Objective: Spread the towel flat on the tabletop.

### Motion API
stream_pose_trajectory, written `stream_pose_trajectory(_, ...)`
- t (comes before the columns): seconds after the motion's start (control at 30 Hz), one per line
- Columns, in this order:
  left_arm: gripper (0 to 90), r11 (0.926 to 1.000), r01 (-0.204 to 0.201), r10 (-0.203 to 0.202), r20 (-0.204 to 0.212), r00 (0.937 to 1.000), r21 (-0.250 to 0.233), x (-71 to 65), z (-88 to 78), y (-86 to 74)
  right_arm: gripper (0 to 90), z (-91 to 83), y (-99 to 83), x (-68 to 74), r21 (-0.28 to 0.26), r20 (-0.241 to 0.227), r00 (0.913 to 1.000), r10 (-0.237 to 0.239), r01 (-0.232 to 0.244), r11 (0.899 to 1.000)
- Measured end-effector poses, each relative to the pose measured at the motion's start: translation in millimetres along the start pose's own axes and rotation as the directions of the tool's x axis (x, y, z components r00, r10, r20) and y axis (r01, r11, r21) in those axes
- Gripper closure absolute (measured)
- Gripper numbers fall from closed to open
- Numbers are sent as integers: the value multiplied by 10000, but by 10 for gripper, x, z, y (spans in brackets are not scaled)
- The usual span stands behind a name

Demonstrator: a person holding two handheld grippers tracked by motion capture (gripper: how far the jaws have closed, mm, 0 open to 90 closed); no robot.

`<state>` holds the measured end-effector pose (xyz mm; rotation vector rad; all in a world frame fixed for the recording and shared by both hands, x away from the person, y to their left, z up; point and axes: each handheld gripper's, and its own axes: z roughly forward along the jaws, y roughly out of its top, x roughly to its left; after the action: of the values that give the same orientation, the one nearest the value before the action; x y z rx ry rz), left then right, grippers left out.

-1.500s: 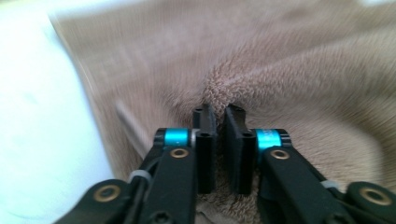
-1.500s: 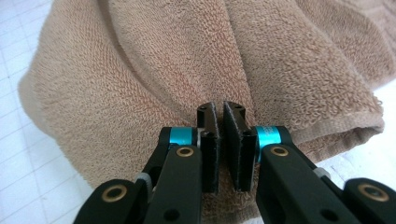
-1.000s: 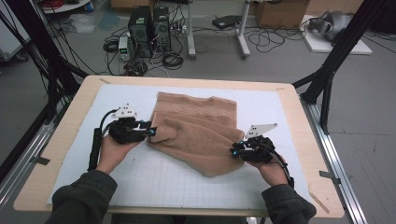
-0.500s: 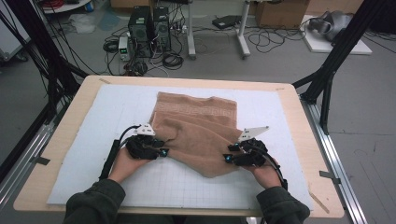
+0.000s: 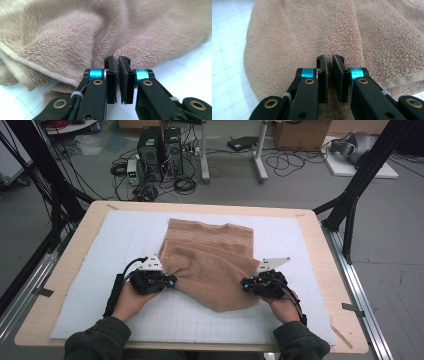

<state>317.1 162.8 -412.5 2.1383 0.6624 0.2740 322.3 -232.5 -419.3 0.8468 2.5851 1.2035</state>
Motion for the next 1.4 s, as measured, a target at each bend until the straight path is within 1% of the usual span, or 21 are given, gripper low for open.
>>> stream_pose_trajectory(0.1, 851, 9990, -21, 31, 206, 9998, -453, -114, -197, 22, 840, -64, 27, 84, -75, -148, 9996, -235, 234, 9997)
stream_pose_trajectory(0.27, 851, 9980, -435, 450, 322, 9985, -460, -281, -419, -10, 843, -182, 73, 283, -166, -354, 9961, -804, 799, 9967)
stream_pose_trajectory(0.37, 852, 9983, -361, 384, 495, 9980, -454, -335, -517, -79, 845, -264, 67, 376, -234, -436, 9935, -1053, 1044, 9943)
stream_pose_trajectory(0.43, 852, 9974, -11, 79, 938, 9956, -727, -375, -597, -105, 847, -318, 59, 426, -296, -606, 9921, -1096, 1080, 9937)
stream_pose_trajectory(0.53, 843, 9953, -79, 193, 1167, 9930, -967, -406, -657, -106, 841, -410, 78, 471, -673, -777, 9888, -1276, 1225, 9902)
stream_pose_trajectory(0.57, 805, 9951, -46, 158, 1132, 9934, -987, -391, -648, -106, 807, -424, 87, 460, -713, -816, 9897, -1179, 1122, 9911)
stream_pose_trajectory(0.63, 650, 9961, -24, 91, 760, 9971, -882, -312, -603, -105, 764, -418, 105, 392, -723, -855, 9906, -1064, 1003, 9923)
stream_pose_trajectory(0.7, 594, 9966, 111, -67, 538, 9985, -812, -217, -529, -102, 723, -371, 119, 315, -649, -845, 9920, -935, 882, 9940)
stream_pose_trajectory(0.73, 575, 9975, 152, -124, 395, 9991, -695, -182, -484, -102, 699, -326, 120, 278, -580, -979, 9916, -844, 790, 9952)
stream_pose_trajectory(0.8, 574, 9992, 88, -72, 409, 9991, -382, -132, -381, -122, 656, -198, 106, 241, -184, -1429, 9869, -750, 731, 9972)
stream_pose_trajectory(0.87, 571, 10000, 58, -60, 445, 9990, 42, -111, -292, -160, 600, -84, 73, 262, 16, -1972, 9777, -728, 746, 9972)
stream_pose_trajectory(0.93, 569, 9989, -11, -14, 543, 9985, 477, -107, -201, -226, 574, -3, 24, 299, 222, -2247, 9713, -784, 855, 9961)
stream_pose_trajectory(1.0, 568, 9952, 37, -88, 518, 9986, 977, -121, -119, -297, 570, 54, -33, 315, 574, -1968, 9765, -879, 1009, 9932)
stream_pose_trajectory(1.03, 571, 9903, -243, 184, 448, 9988, 1368, -138, -73, -329, 579, 74, -55, 318, 726, -1848, 9789, -875, 1024, 9921)
stream_pose_trajectory(1.07, 587, 9904, -350, 298, 407, 9987, 1340, -155, -50, -365, 622, 107, -91, 327, 932, -1596, 9829, -918, 1076, 9898)
stream_pose_trajectory(1.1, 610, 9936, -343, 313, 296, 9991, 1072, -165, -55, -392, 686, 141, -116, 336, 1086, -1501, 9834, -1023, 1193, 9869)
stream_pose_trajectory(1.13, 684, 9948, -331, 309, 236, 9992, 966, -159, -63, -409, 749, 163, -134, 348, 1161, -1448, 9834, -1093, 1266, 9851)
stream_pose_trajectory(1.17, 762, 9956, -207, 181, 290, 9994, 913, -150, -68, -416, 816, 165, -135, 348, 968, -1589, 9811, -1106, 1270, 9872)
stream_pose_trajectory(1.2, 820, 9958, -66, 31, 387, 9992, 918, -129, -74, -413, 821, 161, -123, 347, 970, -1636, 9806, -1077, 1246, 9875)
stream_pose_trajectory(1.3, 853, 9974, 113, -128, 215, 9997, 707, -103, -77, -381, 824, 111, -12, 340, 753, -1379, 9829, -1220, 1332, 9882)
stream_pose_trajectory(1.4, 855, 9991, 320, -312, -273, 9991, 272, -35, -74, -314, 826, 56, 172, 269, 500, -615, 9883, -1396, 1428, 9885)
